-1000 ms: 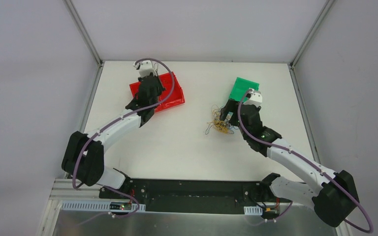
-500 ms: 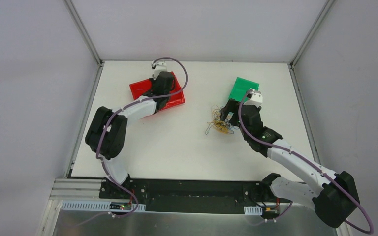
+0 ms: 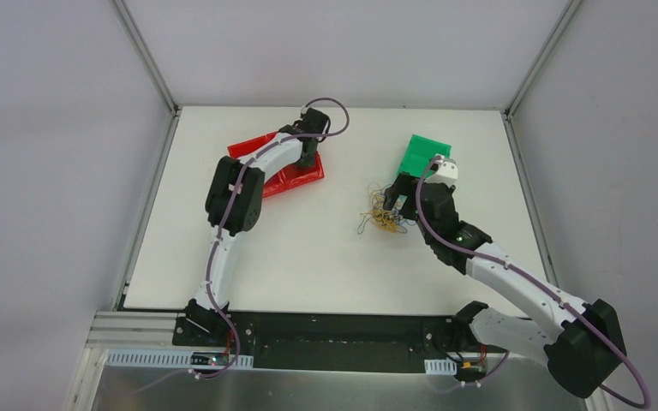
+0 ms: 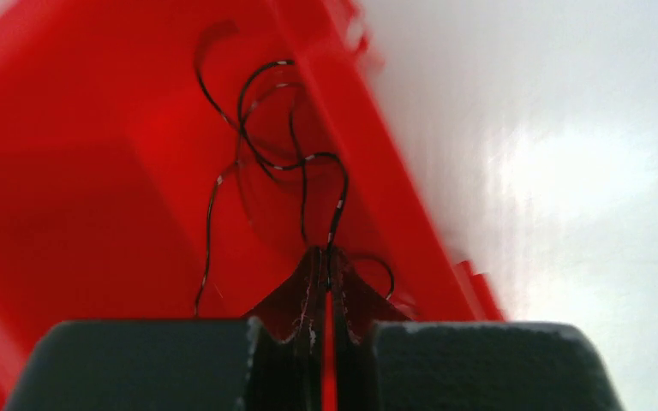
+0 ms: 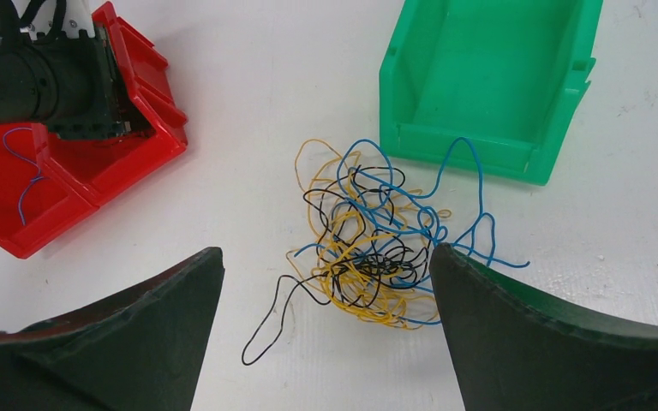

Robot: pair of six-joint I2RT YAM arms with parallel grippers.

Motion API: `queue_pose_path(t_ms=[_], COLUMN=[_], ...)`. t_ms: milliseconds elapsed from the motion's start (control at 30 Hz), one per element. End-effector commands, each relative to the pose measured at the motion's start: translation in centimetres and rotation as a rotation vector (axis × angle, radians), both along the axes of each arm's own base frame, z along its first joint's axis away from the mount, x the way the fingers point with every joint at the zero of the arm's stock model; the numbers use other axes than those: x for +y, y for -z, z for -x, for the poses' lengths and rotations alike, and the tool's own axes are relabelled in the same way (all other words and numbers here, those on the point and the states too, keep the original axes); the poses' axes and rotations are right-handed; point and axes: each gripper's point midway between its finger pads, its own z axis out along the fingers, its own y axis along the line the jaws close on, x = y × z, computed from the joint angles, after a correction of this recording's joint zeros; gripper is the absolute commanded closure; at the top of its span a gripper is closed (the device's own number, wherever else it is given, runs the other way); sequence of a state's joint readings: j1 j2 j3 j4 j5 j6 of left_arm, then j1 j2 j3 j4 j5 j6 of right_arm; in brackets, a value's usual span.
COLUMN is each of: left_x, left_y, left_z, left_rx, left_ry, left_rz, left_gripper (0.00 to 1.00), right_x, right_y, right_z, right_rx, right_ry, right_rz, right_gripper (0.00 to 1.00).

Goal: Untangle the cables

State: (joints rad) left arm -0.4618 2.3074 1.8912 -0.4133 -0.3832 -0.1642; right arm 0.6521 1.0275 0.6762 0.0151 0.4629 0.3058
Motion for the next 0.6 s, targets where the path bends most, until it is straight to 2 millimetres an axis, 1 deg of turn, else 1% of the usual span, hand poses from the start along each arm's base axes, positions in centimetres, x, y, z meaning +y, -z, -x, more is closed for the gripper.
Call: queue_pose_path(t_ms=[0, 67, 133, 200, 400, 467, 567], left_x=[1.8, 2.1, 2.1, 2.0, 2.0, 1.9, 1.7], left_y=[3.0, 2.9, 1.7, -0.1, -7.1, -9.4, -12.9], left_z=[3.3, 3.3, 3.3, 3.4, 3.8, 4.1, 4.7], left_rx=[0.226, 0.23, 0.212, 0.187, 0.065, 0.025, -0.04], left_ry=[-0.039, -0.046, -0.032, -0.019, 0.007, 0.016, 0.033], left_rz=[0.079, 0.091, 0.093, 0.103, 0.158, 0.185, 0.221], left_gripper=[0.98, 0.93, 0.82, 0.75, 0.61, 0.58, 0.57], right_x=[-0.2, -0.3, -0.2, -0.3, -0.3, -0.3, -0.3], right_y=[-1.7, -1.8, -1.9, -1.8, -1.8, -1.9, -1.9], right_z=[-0.3, -0.3, -0.3, -0.3, -0.3, -0.3, -0.3], right_rx=[-0.055, -0.056, -0.057, -0.058, -0.057, -0.059, -0.06], right_ry=[0.017, 0.018, 0.017, 0.017, 0.018, 0.016, 0.015], right_rz=[-0.044, -0.045, -0.05, -0.049, -0.048, -0.049, -0.05], right_gripper=[0.06, 0.06, 0.06, 0.06, 0.06, 0.06, 0.06])
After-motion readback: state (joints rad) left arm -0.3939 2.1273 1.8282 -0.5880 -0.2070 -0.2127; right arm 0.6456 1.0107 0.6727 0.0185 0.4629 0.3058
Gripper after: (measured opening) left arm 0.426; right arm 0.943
